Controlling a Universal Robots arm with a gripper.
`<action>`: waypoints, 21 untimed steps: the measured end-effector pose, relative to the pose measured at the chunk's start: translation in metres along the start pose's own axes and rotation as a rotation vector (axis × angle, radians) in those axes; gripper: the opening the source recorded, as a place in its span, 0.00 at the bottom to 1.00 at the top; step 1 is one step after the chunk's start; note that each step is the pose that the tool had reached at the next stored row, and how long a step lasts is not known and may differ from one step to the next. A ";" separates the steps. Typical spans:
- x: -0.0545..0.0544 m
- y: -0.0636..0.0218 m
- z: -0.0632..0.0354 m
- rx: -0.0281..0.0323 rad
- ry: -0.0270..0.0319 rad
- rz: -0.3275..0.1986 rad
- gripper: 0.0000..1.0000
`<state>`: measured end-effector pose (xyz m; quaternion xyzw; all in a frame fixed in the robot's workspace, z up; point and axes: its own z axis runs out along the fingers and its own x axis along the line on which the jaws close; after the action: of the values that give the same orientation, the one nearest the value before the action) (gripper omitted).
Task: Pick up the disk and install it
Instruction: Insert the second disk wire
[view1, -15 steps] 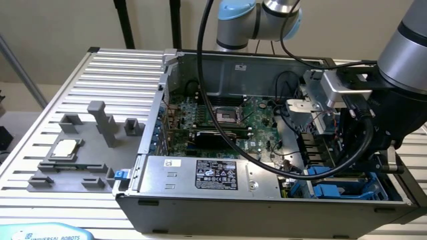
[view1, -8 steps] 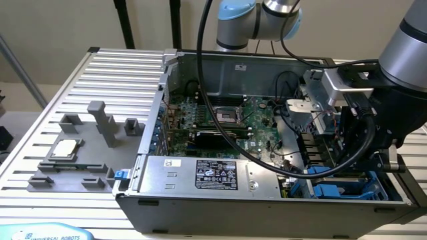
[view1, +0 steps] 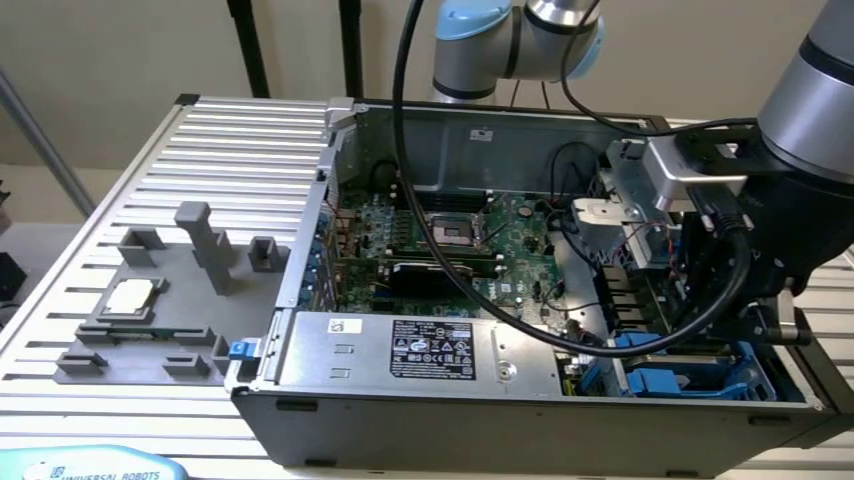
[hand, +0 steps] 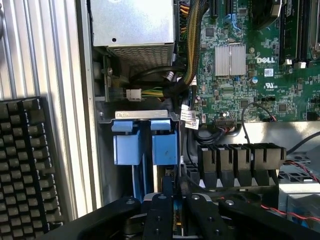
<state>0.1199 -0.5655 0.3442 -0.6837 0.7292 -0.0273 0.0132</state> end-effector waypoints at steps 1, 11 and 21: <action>0.000 0.0001 0.0005 0.0000 -0.0002 0.000 0.16; 0.000 0.0002 0.0026 0.0000 -0.0002 -0.002 0.16; 0.000 0.0003 0.0033 0.0001 -0.0008 -0.006 0.16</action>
<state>0.1198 -0.5658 0.3409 -0.6858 0.7272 -0.0271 0.0134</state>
